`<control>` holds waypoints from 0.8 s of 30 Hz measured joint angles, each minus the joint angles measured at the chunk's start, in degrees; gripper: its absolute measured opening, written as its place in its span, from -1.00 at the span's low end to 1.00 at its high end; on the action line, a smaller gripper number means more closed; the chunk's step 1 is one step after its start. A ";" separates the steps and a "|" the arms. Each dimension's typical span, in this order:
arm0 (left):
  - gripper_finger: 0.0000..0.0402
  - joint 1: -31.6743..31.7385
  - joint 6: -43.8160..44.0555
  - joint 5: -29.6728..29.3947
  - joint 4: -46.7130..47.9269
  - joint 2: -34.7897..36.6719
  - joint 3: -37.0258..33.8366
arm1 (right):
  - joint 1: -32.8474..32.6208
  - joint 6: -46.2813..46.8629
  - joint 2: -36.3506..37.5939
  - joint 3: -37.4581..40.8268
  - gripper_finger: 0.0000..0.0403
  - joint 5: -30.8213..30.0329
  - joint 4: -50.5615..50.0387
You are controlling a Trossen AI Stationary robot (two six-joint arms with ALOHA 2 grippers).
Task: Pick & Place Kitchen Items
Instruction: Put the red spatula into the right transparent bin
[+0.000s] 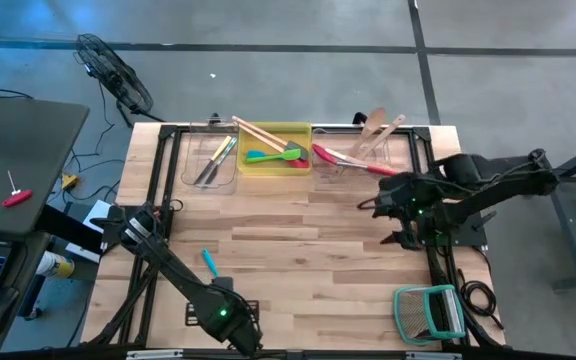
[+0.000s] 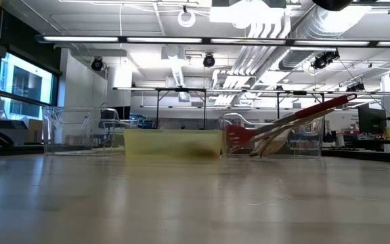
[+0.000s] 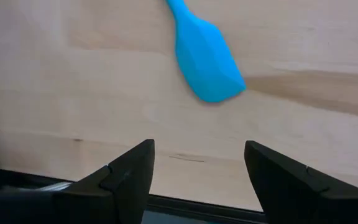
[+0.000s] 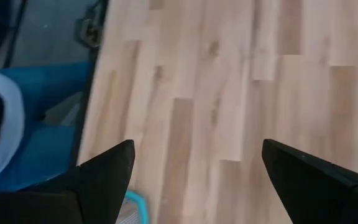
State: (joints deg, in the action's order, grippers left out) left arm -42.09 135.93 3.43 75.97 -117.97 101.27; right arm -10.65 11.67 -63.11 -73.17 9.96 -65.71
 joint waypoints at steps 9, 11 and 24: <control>0.20 4.12 0.38 -0.17 -7.27 0.04 -6.32 | -6.61 0.78 -0.02 0.00 0.71 0.87 -0.02; 0.20 4.77 0.19 0.65 -7.43 0.04 -6.34 | -7.76 0.78 -0.02 0.00 0.71 0.82 -0.02; 0.20 5.47 0.36 3.20 -8.37 -0.79 -6.33 | -14.10 -0.94 -0.02 0.02 0.71 0.67 -0.07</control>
State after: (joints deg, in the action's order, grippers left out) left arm -36.62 136.29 6.64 67.61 -118.76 94.93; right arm -24.75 10.73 -63.13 -73.14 10.64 -65.78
